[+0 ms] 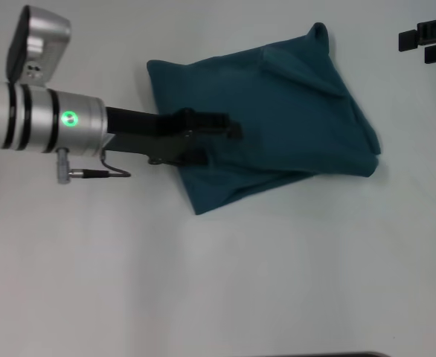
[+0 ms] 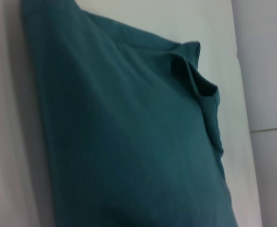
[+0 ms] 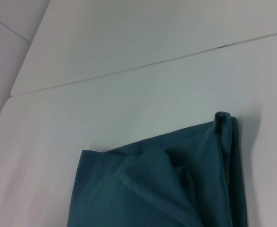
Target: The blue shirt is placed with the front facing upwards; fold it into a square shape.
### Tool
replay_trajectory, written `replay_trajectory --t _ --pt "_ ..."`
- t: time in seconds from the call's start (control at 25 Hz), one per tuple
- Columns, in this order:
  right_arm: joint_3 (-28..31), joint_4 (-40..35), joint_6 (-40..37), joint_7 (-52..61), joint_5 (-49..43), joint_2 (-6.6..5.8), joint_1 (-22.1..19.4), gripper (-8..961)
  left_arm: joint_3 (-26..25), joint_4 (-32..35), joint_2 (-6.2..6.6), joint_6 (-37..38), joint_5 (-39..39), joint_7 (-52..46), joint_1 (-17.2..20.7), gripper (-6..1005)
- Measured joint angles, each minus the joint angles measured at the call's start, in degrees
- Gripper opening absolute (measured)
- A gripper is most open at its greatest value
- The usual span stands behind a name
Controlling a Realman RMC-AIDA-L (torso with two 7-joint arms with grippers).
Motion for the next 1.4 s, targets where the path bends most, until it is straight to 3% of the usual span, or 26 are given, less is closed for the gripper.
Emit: replay_trajectory --t 0.16,0.4,0.6,0.8,1.16,1.4 --pt "0.00 0.06 0.09 -0.01 0.00 0.06 -0.01 762 -0.14 1.53 0.26 -0.61 0.19 0.44 -0.85 879" --pt "0.02 0.11 0.12 -0.08 0.01 0.09 -0.01 761 -2.25 -6.21 1.37 2.50 0.09 -1.17 4.08 847" --pt "0.02 0.11 0.17 -0.09 0.00 0.09 -0.06 760 -1.38 -4.11 2.30 -0.88 0.47 -1.35 4.18 845" --pt "0.02 0.11 0.29 -0.09 0.00 0.09 -0.09 758 0.49 -0.88 1.90 -6.19 0.54 -1.46 3.00 843" --pt "0.05 0.10 0.29 -0.09 0.00 0.09 -0.09 756 1.78 2.77 1.05 -8.56 0.64 -1.32 -0.18 840" --pt "0.35 0.10 0.18 -0.09 0.23 0.09 -0.10 754 5.67 2.73 0.89 -11.39 0.73 -1.29 -2.27 807"
